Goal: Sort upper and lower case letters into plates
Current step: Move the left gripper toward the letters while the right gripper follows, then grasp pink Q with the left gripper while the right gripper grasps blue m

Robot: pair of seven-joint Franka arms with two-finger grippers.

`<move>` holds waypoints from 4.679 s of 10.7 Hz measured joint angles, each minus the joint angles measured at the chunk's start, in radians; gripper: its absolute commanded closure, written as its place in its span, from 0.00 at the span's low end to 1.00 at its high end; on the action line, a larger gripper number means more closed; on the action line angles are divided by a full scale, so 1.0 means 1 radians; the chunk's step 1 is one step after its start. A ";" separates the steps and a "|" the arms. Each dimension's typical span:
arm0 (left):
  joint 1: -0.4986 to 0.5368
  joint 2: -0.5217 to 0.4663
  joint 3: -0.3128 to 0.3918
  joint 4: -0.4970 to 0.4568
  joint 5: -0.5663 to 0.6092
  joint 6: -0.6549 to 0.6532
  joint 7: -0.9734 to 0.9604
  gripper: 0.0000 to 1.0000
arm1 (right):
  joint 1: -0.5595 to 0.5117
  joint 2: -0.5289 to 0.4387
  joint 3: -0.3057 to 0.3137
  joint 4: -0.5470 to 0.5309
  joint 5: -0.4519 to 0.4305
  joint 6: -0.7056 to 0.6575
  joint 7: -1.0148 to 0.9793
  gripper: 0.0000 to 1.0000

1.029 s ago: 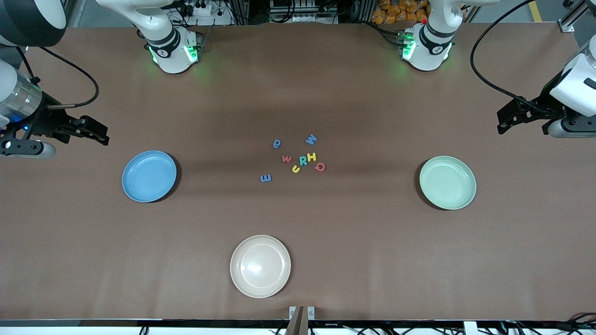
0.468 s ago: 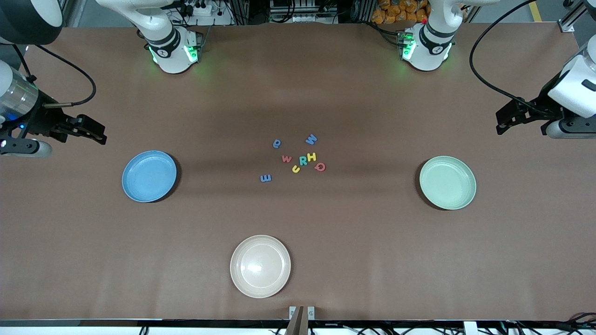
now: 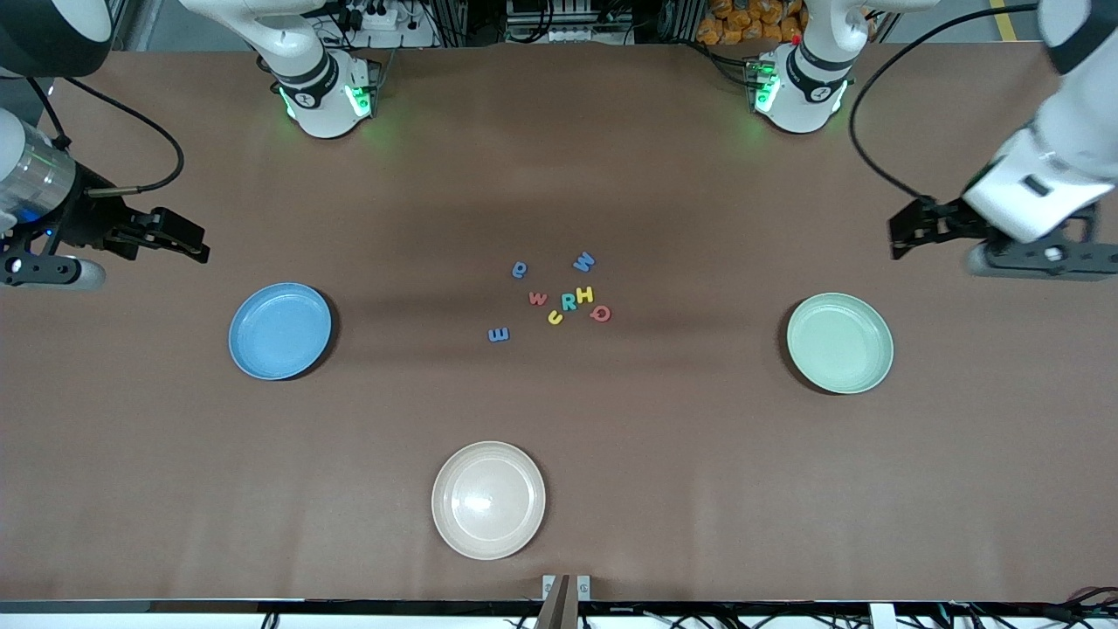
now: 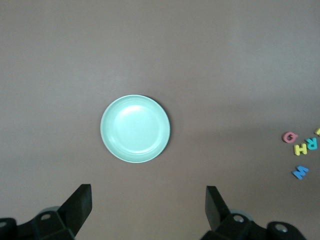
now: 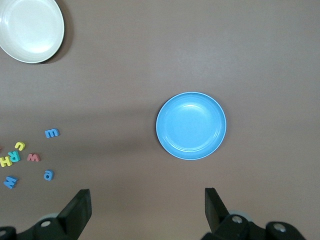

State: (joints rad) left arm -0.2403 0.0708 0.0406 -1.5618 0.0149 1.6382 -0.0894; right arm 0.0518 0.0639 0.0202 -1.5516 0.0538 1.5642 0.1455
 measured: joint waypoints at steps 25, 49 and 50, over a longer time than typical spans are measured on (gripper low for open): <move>-0.491 0.589 -0.051 -0.160 -0.139 0.719 -1.411 0.00 | 0.312 0.274 0.059 -0.071 0.041 0.321 0.483 0.00; -0.501 0.609 -0.046 -0.225 -0.101 0.860 -1.411 1.00 | 0.410 0.662 0.052 -0.027 0.174 0.689 1.461 0.00; -0.502 0.609 -0.046 -0.224 -0.090 0.860 -1.411 1.00 | 0.416 0.670 0.054 -0.027 0.175 0.689 1.503 0.00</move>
State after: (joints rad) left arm -0.7428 0.6797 -0.0058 -1.7862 -0.0748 2.4977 -1.5008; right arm 0.4683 0.7343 0.0747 -1.5783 0.2288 2.2533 1.6481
